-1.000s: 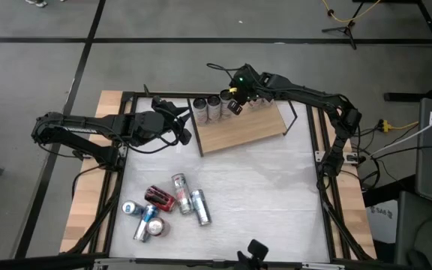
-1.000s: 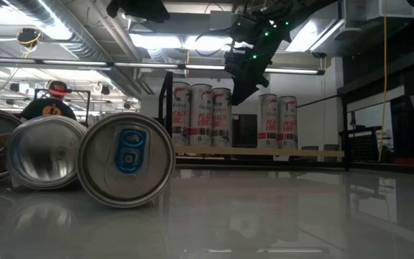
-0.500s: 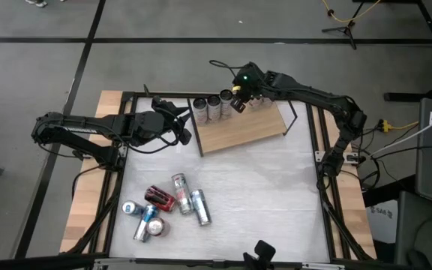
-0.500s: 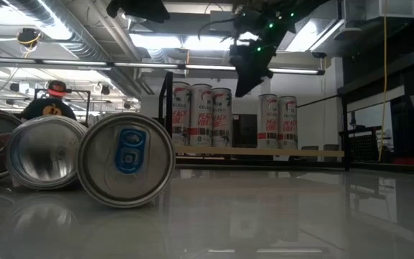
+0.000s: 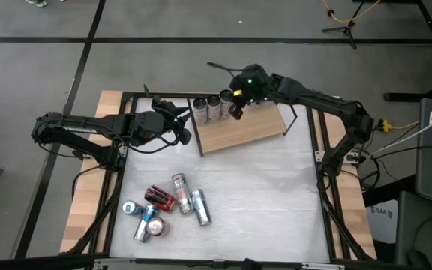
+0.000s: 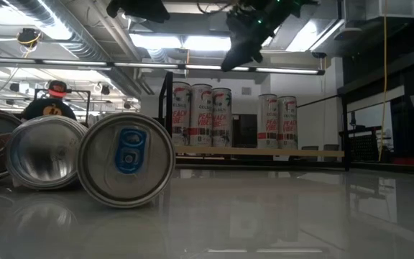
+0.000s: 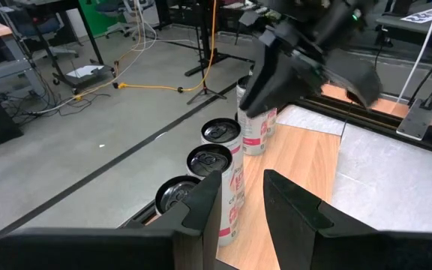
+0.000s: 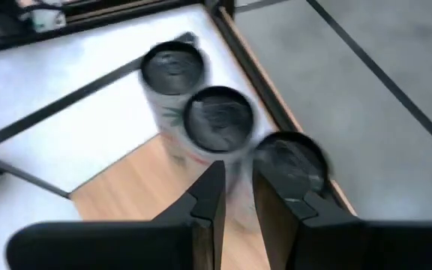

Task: Place canned beverage on shelf
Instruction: Adjust the white pink soda cans on the shelf

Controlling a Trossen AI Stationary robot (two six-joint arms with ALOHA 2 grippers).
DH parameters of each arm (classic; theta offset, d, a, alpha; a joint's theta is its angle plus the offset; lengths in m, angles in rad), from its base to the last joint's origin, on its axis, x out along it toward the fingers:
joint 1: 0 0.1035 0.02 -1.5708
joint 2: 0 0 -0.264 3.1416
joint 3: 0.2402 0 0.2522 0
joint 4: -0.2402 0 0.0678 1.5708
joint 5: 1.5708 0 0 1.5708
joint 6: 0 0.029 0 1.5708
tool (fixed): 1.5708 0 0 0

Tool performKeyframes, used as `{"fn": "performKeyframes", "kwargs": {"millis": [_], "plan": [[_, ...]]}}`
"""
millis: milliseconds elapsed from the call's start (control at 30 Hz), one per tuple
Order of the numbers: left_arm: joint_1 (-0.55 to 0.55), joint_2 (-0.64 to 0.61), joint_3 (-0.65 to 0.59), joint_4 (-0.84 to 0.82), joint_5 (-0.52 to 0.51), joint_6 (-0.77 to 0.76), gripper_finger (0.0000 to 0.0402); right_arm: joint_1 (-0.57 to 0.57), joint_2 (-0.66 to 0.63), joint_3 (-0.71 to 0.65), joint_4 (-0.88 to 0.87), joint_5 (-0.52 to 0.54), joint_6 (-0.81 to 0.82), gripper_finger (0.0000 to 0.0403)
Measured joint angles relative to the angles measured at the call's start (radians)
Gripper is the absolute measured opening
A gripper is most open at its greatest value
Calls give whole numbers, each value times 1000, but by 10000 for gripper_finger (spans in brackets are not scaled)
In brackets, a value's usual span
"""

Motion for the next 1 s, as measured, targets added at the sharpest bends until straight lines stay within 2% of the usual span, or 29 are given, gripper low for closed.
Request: {"fn": "performKeyframes", "kwargs": {"millis": [167,500,1000], "plan": [[0,0,0,0,0,0,92,34,3,0,8,139,-2,66],[0,0,0,0,0,0,92,30,29,0,-42,102,-2,66],[0,0,0,0,0,-1,92,3,63,0,-53,149,-20,66]]}}
